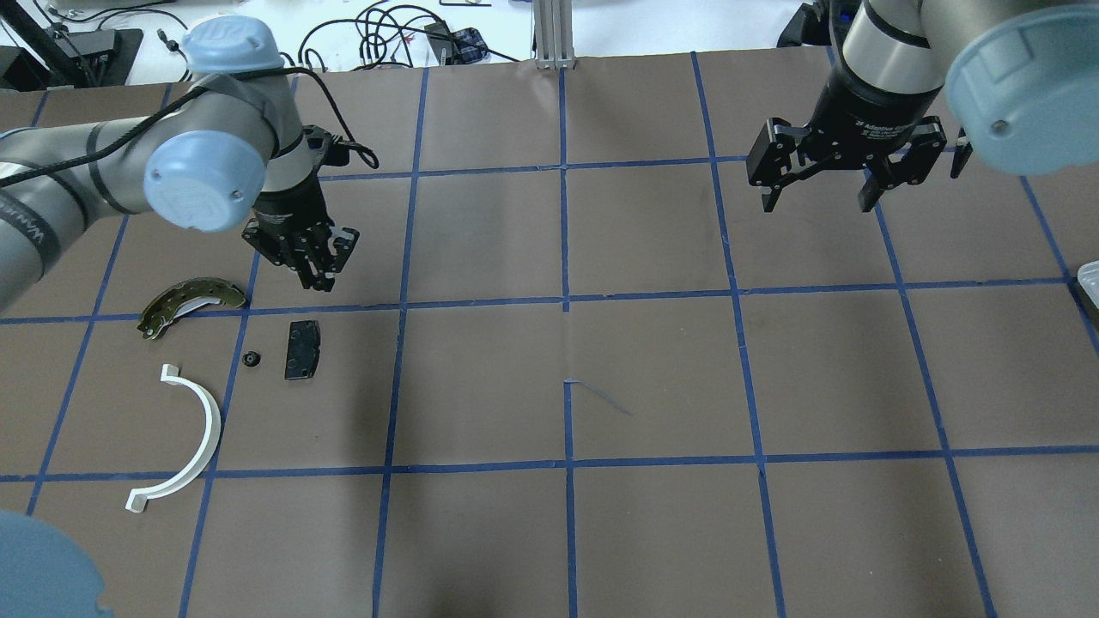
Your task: Place bearing gear from tray to pile
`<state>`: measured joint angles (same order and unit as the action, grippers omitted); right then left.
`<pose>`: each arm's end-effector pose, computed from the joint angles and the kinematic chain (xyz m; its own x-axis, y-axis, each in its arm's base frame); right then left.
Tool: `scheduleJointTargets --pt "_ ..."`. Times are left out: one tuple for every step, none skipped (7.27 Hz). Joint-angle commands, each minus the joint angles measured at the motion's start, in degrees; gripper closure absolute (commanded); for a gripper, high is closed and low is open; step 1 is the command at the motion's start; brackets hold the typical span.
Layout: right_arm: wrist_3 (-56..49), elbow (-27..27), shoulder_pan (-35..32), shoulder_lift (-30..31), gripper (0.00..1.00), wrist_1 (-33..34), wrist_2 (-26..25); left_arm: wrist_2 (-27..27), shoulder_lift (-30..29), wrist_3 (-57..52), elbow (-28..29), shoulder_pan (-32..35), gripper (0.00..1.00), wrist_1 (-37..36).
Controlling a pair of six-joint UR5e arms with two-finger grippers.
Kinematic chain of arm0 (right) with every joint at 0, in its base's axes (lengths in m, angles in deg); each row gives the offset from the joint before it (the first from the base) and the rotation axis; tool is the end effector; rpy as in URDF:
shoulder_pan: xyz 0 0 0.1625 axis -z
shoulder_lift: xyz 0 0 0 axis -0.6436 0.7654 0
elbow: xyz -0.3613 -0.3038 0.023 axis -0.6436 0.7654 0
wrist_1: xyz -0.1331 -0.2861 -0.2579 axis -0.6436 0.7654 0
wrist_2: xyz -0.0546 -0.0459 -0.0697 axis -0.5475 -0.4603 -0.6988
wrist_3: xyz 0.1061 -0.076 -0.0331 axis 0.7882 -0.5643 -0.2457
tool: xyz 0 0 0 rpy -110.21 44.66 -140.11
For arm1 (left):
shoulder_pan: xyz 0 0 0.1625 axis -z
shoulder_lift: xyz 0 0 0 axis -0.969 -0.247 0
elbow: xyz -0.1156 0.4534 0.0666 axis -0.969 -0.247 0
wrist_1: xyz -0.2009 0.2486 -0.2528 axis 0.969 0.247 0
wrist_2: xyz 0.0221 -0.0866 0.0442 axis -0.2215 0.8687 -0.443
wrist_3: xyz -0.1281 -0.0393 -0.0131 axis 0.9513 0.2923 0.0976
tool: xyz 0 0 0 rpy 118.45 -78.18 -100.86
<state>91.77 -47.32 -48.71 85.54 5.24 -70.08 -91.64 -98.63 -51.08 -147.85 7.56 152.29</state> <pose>0.1222 -0.4985 0.4731 -0.9983 0.0584 0.0036 0.0585 0.9982 0.0152 -0.0492 -0.5620 0.2979 -0.9851 0.1540 -0.0769 0.1314 0.9612 0.2424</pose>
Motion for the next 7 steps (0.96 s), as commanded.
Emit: scheduleJointTargets --pt "-0.01 -0.04 0.0 0.0 0.0 0.39 0.0 -3.52 1.52 -9.3 -7.33 -8.78 1.0 -6.95" --pt "0.25 -0.04 -0.09 -0.09 0.0 0.48 0.0 -3.62 1.78 -9.94 -11.28 -9.42 1.0 -11.85" --pt "0.17 -0.3 0.0 -0.17 0.0 0.48 0.0 -3.97 3.35 -10.12 -14.45 -9.43 1.0 -15.29" --pt "0.34 0.39 0.0 0.0 0.0 0.48 0.09 -3.89 4.32 -10.38 -16.57 -10.3 1.0 -16.28" --pt "0.26 0.4 -0.09 0.0 0.0 1.52 -0.09 -3.97 4.59 -11.69 -17.37 -11.44 1.0 -17.6" --pt "0.34 0.31 0.0 0.0 0.0 1.1 0.09 -3.37 4.42 -11.61 -18.34 -13.36 1.0 -17.7" --pt "1.21 -0.13 0.0 0.0 0.0 0.92 0.26 -3.36 4.51 -12.14 -19.22 -14.6 1.0 -18.48"
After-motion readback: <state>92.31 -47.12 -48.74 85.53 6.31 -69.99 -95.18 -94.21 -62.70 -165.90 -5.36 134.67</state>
